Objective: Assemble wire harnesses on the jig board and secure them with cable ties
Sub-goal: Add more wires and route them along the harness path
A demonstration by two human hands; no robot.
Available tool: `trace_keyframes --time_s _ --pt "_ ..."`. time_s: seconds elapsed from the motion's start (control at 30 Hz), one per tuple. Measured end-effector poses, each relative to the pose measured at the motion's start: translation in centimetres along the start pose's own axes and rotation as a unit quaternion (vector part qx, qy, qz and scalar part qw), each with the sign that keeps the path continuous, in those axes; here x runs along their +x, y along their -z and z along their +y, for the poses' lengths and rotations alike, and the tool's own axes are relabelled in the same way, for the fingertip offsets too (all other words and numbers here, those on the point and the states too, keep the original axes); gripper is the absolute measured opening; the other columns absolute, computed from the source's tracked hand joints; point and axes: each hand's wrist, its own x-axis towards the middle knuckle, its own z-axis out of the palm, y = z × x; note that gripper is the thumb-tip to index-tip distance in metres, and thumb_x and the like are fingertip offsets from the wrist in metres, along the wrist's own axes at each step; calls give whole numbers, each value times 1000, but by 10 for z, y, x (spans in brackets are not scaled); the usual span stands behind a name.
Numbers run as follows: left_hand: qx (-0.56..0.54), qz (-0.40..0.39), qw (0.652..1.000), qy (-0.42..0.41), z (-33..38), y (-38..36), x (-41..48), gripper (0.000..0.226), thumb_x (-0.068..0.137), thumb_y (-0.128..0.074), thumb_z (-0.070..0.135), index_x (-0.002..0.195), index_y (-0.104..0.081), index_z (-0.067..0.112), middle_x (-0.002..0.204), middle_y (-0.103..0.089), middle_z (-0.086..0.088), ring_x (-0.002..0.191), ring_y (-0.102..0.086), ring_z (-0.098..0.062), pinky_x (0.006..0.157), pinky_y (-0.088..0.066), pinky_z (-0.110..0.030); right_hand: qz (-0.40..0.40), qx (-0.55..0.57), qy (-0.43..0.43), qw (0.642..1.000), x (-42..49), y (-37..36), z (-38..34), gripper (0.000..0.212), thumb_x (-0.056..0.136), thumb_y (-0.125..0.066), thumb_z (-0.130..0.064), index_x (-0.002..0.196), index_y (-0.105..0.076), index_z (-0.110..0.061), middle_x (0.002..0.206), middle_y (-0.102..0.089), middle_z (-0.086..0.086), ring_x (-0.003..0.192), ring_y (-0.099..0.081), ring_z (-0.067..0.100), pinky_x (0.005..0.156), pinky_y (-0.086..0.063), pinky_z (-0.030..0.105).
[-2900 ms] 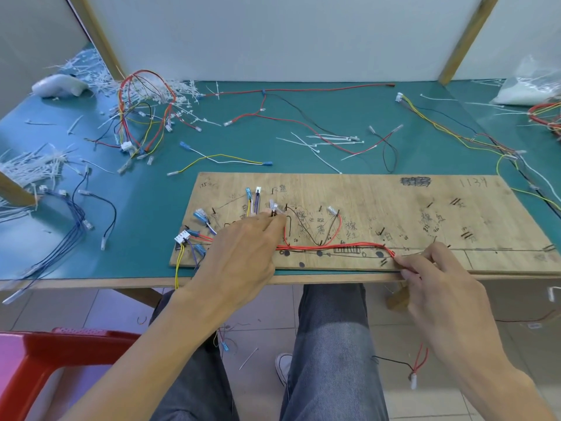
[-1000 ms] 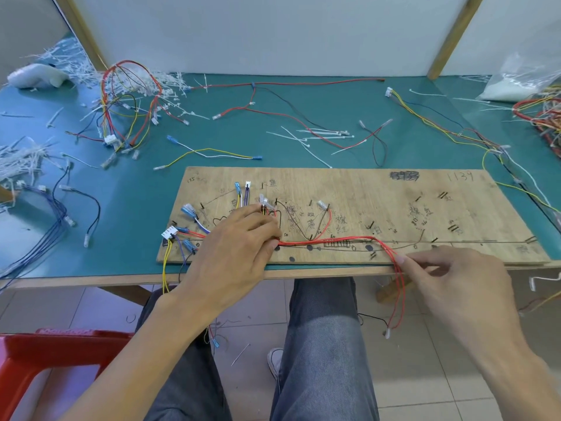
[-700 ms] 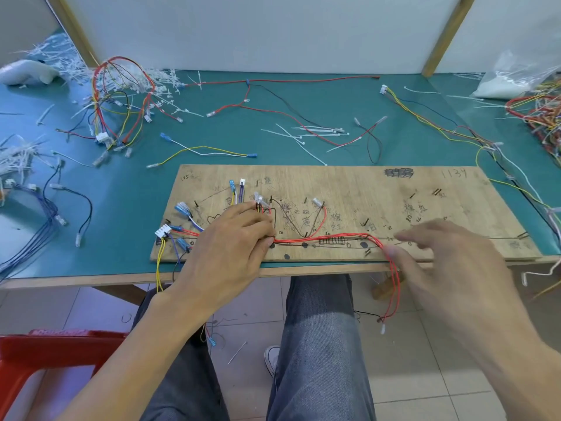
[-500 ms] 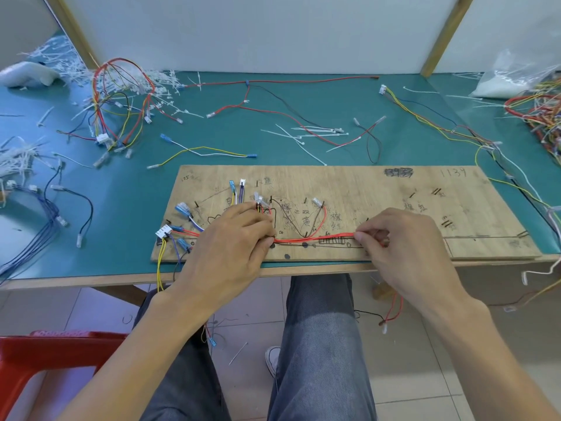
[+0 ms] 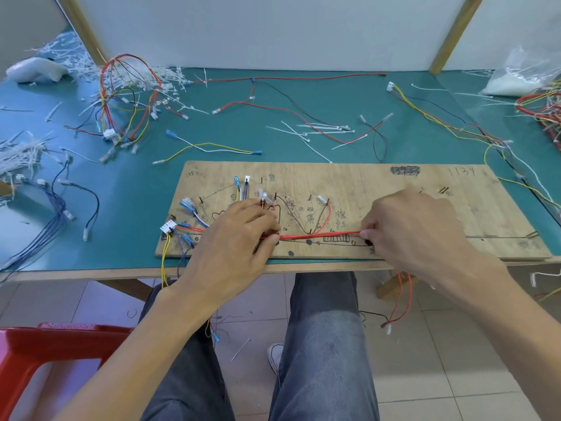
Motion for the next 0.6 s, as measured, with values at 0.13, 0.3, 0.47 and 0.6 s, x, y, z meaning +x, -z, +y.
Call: trace_keyframes --time_s 0.13,0.3,0.47,0.6 --pt "-10 9 1000 14 -1 -1 1 19 96 -70 27 110 -78 17 127 -70 7 137 -50 -17 113 -44 -37 -6 -14 -37 999 2 2 -3 18 85 -76 -49 90 -80 -31 72 -43 -3 79 -65 33 62 -36 32" --pt "27 35 999 6 4 -1 3 17 93 -74 25 105 -82 16 125 -71 10 141 -43 -24 111 -46 -46 13 31 -69 997 -9 -4 -2 14 87 -72 -40 85 -81 -30 73 -56 0 69 -55 35 58 -35 33" --pt "18 62 998 -13 0 -3 -2 19 94 -74 23 110 -78 15 115 -74 11 136 -50 -23 100 -50 -51 53 88 -60 993 -22 -13 2 22 91 -73 -38 74 -78 -25 76 -68 -2 75 -63 36 56 -38 33" --pt "48 82 994 -54 0 -5 -12 23 96 -70 23 117 -75 18 121 -72 8 136 -51 -25 104 -45 -51 79 116 -67 988 -25 -16 0 23 91 -76 -48 78 -80 -29 78 -69 -2 76 -65 39 58 -46 37"
